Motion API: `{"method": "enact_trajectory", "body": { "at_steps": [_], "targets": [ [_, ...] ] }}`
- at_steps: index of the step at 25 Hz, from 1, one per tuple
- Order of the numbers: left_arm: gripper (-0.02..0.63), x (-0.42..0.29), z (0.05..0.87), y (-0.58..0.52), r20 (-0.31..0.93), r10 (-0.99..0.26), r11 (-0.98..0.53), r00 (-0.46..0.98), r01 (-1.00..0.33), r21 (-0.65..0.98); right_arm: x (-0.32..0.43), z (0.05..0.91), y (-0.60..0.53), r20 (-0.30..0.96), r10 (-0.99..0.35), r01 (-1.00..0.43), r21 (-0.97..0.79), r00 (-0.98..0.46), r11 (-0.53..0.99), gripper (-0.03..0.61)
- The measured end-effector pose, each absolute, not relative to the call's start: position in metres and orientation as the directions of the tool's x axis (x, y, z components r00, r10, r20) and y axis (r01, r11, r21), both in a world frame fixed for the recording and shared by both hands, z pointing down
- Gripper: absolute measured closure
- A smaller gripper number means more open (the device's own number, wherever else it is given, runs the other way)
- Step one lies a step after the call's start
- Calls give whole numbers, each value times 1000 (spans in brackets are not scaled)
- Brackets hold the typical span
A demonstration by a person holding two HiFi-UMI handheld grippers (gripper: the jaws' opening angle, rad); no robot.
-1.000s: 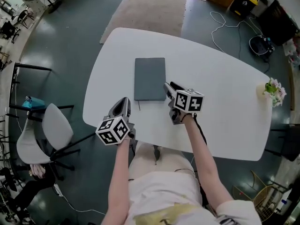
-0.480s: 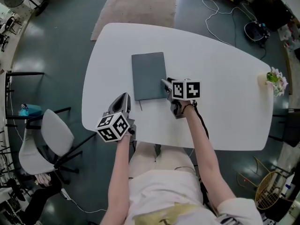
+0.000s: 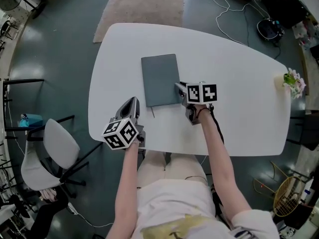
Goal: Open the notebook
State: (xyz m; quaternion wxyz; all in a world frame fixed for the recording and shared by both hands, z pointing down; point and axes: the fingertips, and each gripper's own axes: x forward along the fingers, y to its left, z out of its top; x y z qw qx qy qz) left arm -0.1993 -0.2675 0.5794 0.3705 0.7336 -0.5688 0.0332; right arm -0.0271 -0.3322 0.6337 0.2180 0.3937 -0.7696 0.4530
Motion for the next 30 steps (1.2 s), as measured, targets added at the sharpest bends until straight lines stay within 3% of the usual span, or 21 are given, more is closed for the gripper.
{"method": "enact_trajectory", "body": {
  "at_steps": [11, 26, 30],
  "targets": [
    [614, -211, 577, -266, 452, -805, -119, 384, -851, 511, -27, 621, -332, 665, -456, -800, -554, -592, 230, 538],
    [614, -221, 545, -254, 402, -863, -71, 306, -862, 503, -32, 577, -330, 631, -518, -807, -538, -578, 245, 548],
    [614, -209, 530, -251, 353, -872, -130, 339, -856, 500, -42, 561, -330, 609, -524, -793, -548, -596, 265, 548]
  ]
}}
